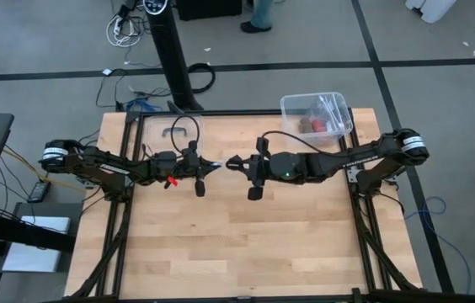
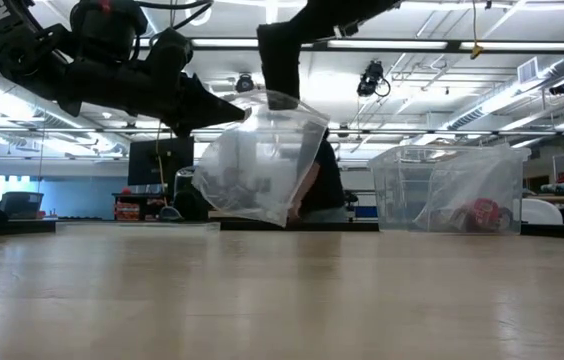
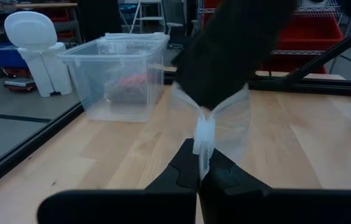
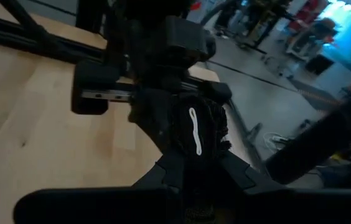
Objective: Roll bandage
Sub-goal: Put the black bandage into the transparent zip bag
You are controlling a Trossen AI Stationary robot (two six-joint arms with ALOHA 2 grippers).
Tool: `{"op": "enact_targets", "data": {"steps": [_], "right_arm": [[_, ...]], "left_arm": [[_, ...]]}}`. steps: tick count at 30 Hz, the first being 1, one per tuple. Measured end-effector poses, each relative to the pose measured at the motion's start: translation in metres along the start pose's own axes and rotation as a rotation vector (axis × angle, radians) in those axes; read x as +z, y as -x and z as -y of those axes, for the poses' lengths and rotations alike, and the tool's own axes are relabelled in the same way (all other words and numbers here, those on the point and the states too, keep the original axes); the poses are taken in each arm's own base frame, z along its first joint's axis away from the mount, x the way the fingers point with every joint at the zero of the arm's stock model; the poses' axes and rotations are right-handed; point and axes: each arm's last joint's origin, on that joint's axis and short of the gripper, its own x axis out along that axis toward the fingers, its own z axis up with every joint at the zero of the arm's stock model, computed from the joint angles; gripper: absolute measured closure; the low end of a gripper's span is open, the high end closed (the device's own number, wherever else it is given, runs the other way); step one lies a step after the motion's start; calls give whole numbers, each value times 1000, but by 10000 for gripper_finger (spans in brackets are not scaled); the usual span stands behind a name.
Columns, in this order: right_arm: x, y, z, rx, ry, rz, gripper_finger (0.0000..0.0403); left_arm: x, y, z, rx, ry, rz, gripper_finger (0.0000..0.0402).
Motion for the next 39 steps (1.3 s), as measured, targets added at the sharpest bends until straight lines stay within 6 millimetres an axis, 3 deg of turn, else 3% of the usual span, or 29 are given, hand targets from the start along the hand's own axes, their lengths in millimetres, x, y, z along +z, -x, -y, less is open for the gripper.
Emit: {"op": "enact_targets", "data": {"steps": [10,22,30,39], "right_arm": [[-7,-11,19,104,-145,12,362],[-34,-12,26,244,-233,-250,362],[-22,-4,37,289,-229,-373,362],[-22,0,39,367,-279,-429,360]], "left_arm": [[2,1,5,-23,-4,24,399],[3,0,7,-52,9,19,399],[23,-16,13,-91,-11,-49,399],[55,-36,21,-130,-41,-80,399]]}}
